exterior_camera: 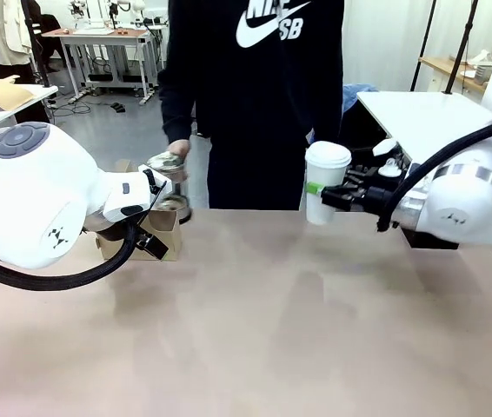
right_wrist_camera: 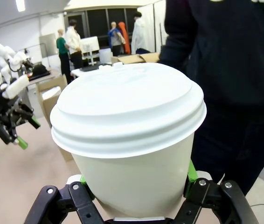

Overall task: Pour a drink into a cup and package it in a carrier.
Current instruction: When a person places the Paper Cup Lid on the 600 ml Paper Cup , lift the 600 ml Paper Cup, then position the Cup Carrier in the center of the table.

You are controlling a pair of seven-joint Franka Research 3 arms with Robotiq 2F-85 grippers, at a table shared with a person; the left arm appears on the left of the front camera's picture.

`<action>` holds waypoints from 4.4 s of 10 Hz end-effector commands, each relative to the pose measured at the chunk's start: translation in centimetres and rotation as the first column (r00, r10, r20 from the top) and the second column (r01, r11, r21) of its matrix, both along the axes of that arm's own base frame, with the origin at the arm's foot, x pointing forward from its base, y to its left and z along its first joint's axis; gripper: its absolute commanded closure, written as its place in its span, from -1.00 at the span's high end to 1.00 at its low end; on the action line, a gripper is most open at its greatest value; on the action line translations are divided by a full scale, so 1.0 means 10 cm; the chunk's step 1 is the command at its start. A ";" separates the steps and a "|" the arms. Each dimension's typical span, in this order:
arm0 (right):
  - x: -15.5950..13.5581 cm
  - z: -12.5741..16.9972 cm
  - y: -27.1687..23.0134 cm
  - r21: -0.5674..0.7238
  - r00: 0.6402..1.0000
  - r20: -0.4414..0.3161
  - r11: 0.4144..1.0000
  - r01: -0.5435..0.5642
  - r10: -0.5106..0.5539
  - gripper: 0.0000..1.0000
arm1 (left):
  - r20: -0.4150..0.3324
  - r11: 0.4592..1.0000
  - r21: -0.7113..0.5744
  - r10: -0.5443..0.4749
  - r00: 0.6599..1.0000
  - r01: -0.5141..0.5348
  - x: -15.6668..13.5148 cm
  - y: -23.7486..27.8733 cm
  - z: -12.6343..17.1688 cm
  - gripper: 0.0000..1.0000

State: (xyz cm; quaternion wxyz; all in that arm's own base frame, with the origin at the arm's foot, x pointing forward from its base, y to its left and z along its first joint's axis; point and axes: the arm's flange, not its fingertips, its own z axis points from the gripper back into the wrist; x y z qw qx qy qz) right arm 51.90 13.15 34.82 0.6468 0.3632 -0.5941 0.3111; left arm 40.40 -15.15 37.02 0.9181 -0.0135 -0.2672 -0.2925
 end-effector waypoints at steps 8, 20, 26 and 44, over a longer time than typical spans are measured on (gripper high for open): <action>-0.30 2.35 -0.27 0.014 0.987 0.030 0.987 -0.158 0.158 0.60 | 0.000 1.000 -0.001 0.000 1.000 0.000 0.00 0.00 0.00 1.00; -0.38 2.38 -0.27 0.022 0.985 0.057 0.987 -0.162 0.161 0.60 | 0.000 1.000 0.000 0.000 1.000 0.000 0.00 0.00 0.00 1.00; -0.38 2.38 -0.27 0.022 0.985 0.057 0.987 -0.162 0.161 0.60 | -0.174 0.969 -0.050 0.230 0.957 -0.242 0.07 0.22 1.46 1.00; -0.38 2.38 -0.27 0.022 0.985 0.057 0.987 -0.162 0.161 0.60 | -0.352 0.847 0.081 0.518 0.780 -0.526 1.49 0.34 1.33 -1.00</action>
